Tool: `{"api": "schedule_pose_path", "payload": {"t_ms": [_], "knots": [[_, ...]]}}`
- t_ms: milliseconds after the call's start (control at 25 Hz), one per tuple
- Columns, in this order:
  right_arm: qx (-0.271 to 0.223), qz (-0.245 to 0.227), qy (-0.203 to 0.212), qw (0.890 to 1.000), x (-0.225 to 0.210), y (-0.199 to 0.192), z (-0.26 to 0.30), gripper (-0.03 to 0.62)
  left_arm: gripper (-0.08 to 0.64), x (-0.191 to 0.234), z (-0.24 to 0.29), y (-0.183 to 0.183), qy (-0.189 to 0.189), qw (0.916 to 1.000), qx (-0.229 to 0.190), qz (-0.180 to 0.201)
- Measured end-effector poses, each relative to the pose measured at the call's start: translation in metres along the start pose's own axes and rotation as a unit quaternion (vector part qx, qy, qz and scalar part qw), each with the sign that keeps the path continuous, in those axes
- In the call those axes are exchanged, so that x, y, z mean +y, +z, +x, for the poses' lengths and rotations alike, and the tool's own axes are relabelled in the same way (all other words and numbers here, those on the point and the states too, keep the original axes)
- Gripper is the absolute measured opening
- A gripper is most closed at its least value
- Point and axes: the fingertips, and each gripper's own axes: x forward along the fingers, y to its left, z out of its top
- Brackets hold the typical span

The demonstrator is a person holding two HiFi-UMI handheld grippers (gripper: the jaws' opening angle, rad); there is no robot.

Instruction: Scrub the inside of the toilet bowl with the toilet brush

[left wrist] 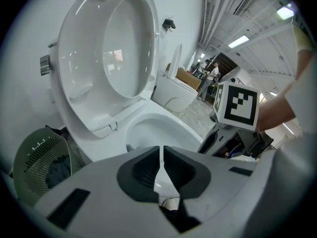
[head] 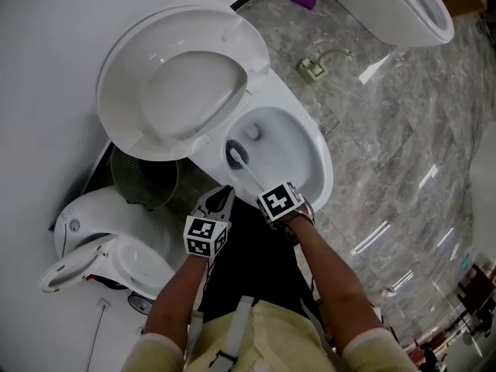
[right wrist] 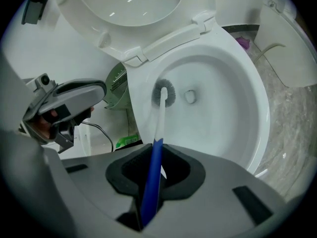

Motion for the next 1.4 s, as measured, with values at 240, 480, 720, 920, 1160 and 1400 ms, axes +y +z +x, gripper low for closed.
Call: {"api": "schedule_pose_path", "payload": {"t_ms": [240,480,720,920,1160,1400], "knots": [[-0.019,0.008,-0.008,1.0,-0.011,0.025,-0.005,0.072,0.032,0.003,0.011,0.019,-0.007,1.0,-0.001,0.006],[-0.058,0.062,-0.014,0.996,-0.028,0.044,-0.021,0.072,0.032,0.001,0.018,0.039,-0.016,0.9998,-0.011,0.012],[-0.102,0.095,-0.04,0.989,-0.054,0.054,-0.038,0.072,0.032,0.0,0.019,0.044,-0.022,0.9995,-0.009,0.022],[-0.097,0.128,-0.04,0.986,-0.063,0.033,-0.045,0.072,0.032,-0.008,0.016,0.048,-0.026,0.9991,-0.008,0.033],[-0.105,0.133,-0.046,0.984,-0.064,0.004,-0.055,0.072,0.032,-0.021,0.011,0.054,-0.035,0.9986,-0.013,0.038],[-0.127,0.142,-0.045,0.981,-0.054,-0.03,-0.075,0.072,0.032,-0.048,-0.003,0.053,-0.035,0.9973,-0.01,0.064]]}}
